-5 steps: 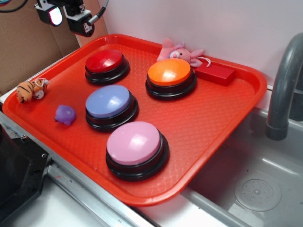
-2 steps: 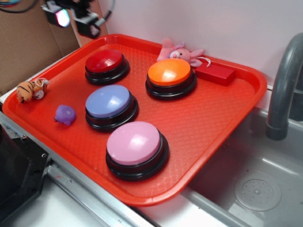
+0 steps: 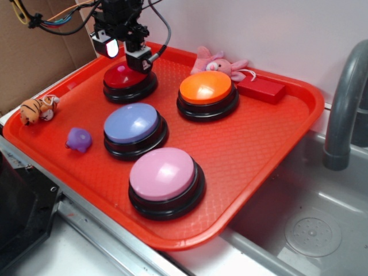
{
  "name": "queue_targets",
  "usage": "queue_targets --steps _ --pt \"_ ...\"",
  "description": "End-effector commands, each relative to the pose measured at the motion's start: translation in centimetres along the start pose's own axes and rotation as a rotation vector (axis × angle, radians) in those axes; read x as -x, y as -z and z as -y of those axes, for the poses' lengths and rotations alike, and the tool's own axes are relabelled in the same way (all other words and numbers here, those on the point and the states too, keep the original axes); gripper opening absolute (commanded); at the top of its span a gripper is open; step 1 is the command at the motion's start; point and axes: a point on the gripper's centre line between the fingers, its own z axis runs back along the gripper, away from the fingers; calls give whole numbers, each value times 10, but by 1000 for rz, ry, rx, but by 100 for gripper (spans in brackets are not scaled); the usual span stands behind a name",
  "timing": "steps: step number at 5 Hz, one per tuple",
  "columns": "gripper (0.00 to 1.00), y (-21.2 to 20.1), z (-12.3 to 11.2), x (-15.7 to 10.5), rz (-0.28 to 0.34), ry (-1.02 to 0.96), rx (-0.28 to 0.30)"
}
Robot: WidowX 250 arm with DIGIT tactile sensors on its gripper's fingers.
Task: Push the red button.
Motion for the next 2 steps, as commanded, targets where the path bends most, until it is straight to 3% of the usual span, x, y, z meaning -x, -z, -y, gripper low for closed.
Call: queue_targets --steps 1,2 --pt "100 -29 -16 -1 -19 -43 -38" --pt "100 -37 -17 5 1 -52 -20"
